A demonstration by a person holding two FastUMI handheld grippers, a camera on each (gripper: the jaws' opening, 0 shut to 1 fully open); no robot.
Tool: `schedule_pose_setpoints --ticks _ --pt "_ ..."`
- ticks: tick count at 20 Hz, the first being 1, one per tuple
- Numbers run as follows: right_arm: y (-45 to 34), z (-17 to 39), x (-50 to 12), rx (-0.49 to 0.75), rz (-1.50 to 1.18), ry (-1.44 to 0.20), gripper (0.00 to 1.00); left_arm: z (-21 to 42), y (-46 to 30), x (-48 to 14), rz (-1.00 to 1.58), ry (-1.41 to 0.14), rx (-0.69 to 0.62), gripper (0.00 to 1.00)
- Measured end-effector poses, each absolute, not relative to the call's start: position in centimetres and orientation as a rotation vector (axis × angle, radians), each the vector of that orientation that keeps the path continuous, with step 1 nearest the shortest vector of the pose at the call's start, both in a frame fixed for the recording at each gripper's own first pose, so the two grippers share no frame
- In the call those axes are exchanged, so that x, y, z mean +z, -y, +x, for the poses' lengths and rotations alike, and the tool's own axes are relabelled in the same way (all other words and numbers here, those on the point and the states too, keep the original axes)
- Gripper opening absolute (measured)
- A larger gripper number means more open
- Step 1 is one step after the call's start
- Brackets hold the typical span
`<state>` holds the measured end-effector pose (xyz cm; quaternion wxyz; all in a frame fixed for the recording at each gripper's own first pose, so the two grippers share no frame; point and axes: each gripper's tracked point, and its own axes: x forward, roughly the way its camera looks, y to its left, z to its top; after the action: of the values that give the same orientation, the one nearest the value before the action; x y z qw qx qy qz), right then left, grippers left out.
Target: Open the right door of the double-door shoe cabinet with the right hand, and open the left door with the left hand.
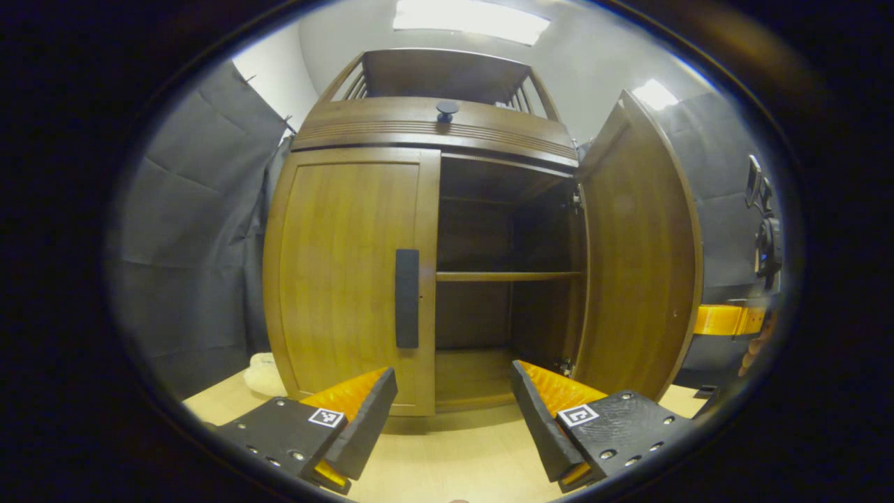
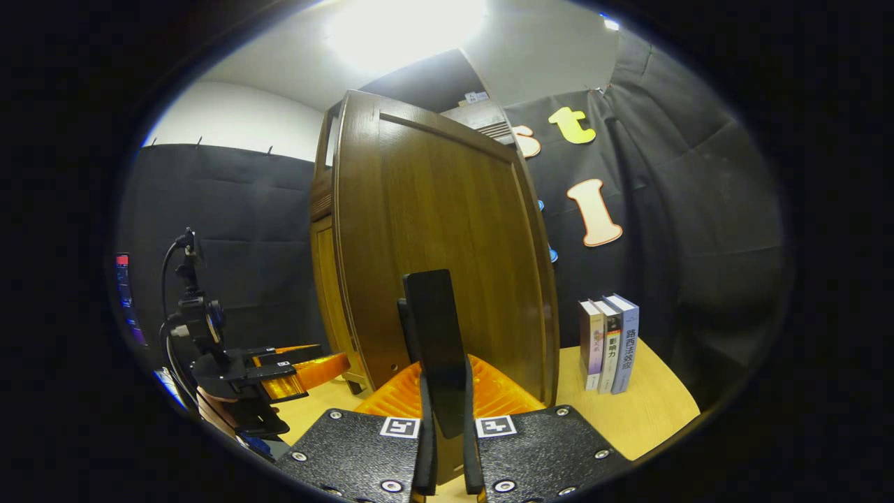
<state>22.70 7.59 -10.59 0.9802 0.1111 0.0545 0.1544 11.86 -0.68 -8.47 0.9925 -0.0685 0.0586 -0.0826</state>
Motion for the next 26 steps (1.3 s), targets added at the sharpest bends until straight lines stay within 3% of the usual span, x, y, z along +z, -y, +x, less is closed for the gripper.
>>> schedule_pose_setpoints --ticks 1,5,6,8,11,17,18,19,20,23,24,26 --pt "-7.5 22.6 -10.5 0.301 0.222 -0.107 0.15 11.9 0.8 -8.7 -0.135 -0.120 -0.168 0.99" --pt "-7.3 22.5 -10.3 0.274 0.225 -0.110 0.14 12.0 1.3 -9.3 -0.133 -0.124 -0.177 0.89" --pt "-7.2 22.5 -10.2 0.268 0.221 -0.107 0.14 12.0 1.3 -9.3 -0.136 -0.129 -0.179 0.99" --pt "-6.0 22.1 -9.7 0.253 0.217 -0.106 0.14 12.1 1.3 -9.6 -0.136 -0.141 -0.181 0.99" --pt "-4.0 21.6 -9.8 0.237 0.219 -0.104 0.14 12.4 1.5 -10.0 -0.134 -0.155 -0.177 0.91" --pt "-0.9 22.2 -10.4 0.199 0.213 -0.097 0.13 12.6 1.3 -10.4 -0.134 -0.156 -0.140 0.95" --pt "-0.5 22.4 -10.4 0.196 0.217 -0.095 0.13 12.5 1.2 -10.4 -0.133 -0.154 -0.132 0.99" --pt "-0.3 22.8 -10.6 0.193 0.221 -0.094 0.13 12.4 1.0 -10.4 -0.132 -0.155 -0.125 0.95" --pt "0.1 23.0 -10.5 0.190 0.224 -0.093 0.13 12.3 0.8 -10.4 -0.131 -0.155 -0.120 0.99" --pt "0.9 23.0 -10.5 0.202 0.224 -0.091 0.12 12.2 0.5 -10.6 -0.130 -0.160 -0.106 0.99" --pt "1.0 23.0 -10.6 0.212 0.197 -0.092 0.12 12.2 0.4 -10.6 -0.129 -0.164 -0.105 0.95" --pt "2.3 22.9 -10.7 0.193 0.157 -0.097 0.09 12.1 0.2 -10.7 -0.126 -0.168 -0.104 0.99"
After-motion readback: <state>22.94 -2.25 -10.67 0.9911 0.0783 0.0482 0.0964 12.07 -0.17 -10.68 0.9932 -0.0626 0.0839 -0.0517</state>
